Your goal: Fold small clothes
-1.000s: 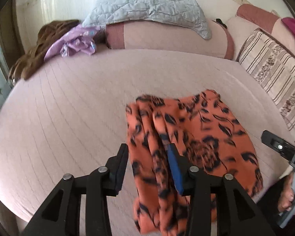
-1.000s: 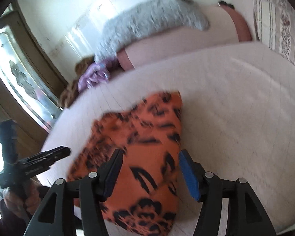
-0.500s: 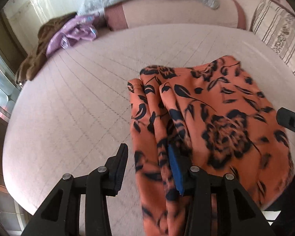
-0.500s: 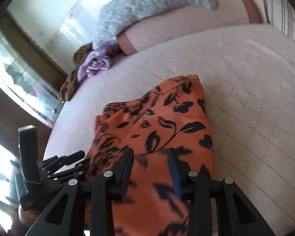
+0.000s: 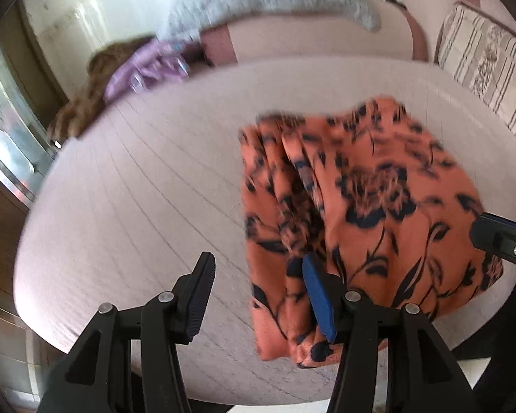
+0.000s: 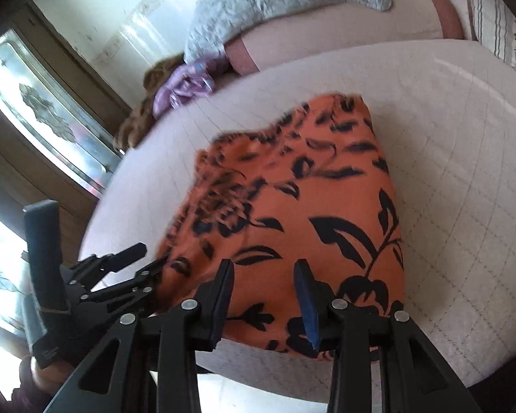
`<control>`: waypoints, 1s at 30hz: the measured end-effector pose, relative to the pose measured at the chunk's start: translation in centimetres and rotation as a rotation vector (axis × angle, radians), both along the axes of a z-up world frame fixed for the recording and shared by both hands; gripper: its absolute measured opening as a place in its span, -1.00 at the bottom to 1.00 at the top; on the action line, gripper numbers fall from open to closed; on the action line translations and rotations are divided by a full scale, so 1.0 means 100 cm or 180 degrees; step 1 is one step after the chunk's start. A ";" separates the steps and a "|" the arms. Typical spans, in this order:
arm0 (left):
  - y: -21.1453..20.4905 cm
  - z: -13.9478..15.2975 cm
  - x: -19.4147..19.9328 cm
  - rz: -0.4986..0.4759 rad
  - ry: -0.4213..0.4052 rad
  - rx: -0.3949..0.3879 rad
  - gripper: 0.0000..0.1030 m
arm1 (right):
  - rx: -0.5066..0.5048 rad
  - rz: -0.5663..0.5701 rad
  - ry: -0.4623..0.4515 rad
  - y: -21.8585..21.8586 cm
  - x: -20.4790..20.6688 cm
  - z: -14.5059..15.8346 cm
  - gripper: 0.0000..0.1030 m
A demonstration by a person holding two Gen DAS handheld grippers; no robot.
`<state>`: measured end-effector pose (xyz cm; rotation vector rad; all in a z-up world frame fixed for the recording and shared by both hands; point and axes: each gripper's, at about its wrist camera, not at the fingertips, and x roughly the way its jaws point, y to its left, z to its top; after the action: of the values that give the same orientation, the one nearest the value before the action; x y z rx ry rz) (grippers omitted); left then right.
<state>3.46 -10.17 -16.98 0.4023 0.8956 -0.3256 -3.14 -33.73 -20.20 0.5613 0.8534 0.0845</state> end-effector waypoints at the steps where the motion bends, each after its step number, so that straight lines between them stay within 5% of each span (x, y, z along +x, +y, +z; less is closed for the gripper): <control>1: 0.001 0.008 -0.003 0.0010 -0.0074 -0.0025 0.05 | -0.0011 -0.0021 -0.0071 -0.001 -0.005 0.007 -0.19; 4: 0.003 0.032 -0.013 0.0013 -0.0239 -0.0119 0.08 | -0.0165 -0.0136 -0.0267 -0.002 -0.017 0.029 0.13; 9: 0.004 0.072 -0.029 0.0022 -0.0576 -0.0237 0.30 | -0.0361 -0.0283 -0.0568 -0.004 -0.034 0.066 0.13; 20: 0.009 0.136 -0.061 0.0067 -0.1041 -0.0362 0.87 | -0.0796 -0.0442 -0.0703 0.013 -0.063 0.114 0.13; 30: 0.028 0.177 -0.074 0.0343 -0.1260 -0.0551 0.92 | -0.1130 -0.0594 -0.0830 0.024 -0.092 0.156 0.16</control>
<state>-3.97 -7.32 0.70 0.2447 0.4949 -0.2120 -12.35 -31.37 -4.65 0.2849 0.5417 -0.1593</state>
